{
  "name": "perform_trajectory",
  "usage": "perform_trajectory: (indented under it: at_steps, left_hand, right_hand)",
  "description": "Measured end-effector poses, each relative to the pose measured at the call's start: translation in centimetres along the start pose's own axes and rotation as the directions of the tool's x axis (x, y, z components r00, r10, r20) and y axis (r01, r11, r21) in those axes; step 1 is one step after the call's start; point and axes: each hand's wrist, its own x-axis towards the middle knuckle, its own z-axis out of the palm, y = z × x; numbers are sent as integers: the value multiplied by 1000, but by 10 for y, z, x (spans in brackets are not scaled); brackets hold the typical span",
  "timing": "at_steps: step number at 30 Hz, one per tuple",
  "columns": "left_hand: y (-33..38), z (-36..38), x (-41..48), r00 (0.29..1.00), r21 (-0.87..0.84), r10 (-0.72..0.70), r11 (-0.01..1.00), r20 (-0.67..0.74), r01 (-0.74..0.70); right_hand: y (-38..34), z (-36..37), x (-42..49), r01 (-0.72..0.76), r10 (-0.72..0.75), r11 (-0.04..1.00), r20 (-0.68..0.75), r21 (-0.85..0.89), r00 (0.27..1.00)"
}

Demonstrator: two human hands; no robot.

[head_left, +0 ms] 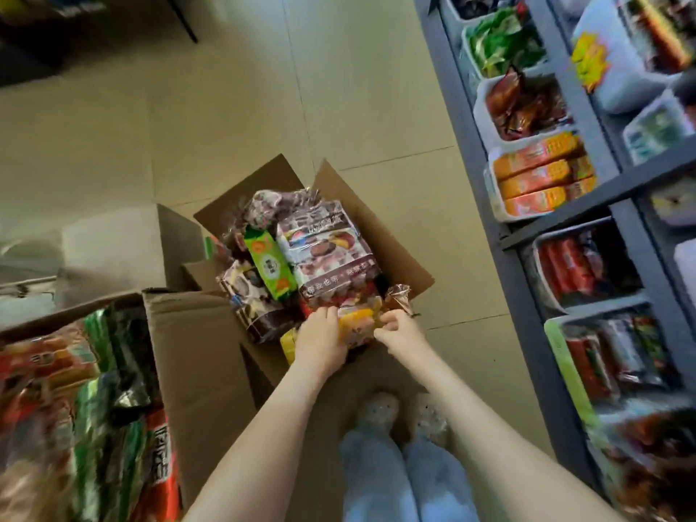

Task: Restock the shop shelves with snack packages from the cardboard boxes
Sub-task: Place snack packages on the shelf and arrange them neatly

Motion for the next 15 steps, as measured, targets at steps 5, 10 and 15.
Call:
perform_trajectory:
  at_steps: [5, 10, 15]
  left_hand:
    - [-9, 51, 35, 997, 288, 74, 955, 1, -71]
    - [-6, 30, 25, 995, 221, 96, 971, -30, -87]
    - [12, -42, -21, 995, -237, -23, 971, -92, 1]
  right_hand:
    - [44, 11, 28, -107, 107, 994, 7, 16, 994]
    - [47, -10, 10, -177, 179, 984, -41, 34, 983]
    - [10, -34, -35, -122, 129, 987, -54, 107, 990]
